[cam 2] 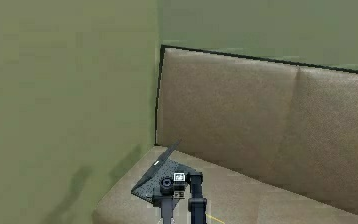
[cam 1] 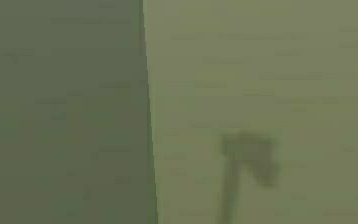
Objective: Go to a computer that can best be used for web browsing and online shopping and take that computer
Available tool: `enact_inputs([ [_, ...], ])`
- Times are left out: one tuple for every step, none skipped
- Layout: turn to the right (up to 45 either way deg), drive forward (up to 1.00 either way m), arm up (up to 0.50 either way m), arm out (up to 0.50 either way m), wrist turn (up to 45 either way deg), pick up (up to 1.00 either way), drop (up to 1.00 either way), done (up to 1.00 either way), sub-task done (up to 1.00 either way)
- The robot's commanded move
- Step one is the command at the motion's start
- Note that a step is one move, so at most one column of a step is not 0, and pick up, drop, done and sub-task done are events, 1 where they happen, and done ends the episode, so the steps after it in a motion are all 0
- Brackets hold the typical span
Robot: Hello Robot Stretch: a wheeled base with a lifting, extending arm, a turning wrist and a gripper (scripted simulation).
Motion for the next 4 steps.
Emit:
enact_inputs([
  [0.0,0.0,0.0,0.0,45.0,0.0,0.0,0.0,0.0],
  [0.0,0.0,0.0,0.0,45.0,0.0,0.0,0.0,0.0],
  [0.0,0.0,0.0,0.0,45.0,0.0,0.0,0.0,0.0],
  [0.0,0.0,0.0,0.0,42.0,0.0,0.0,0.0,0.0],
])
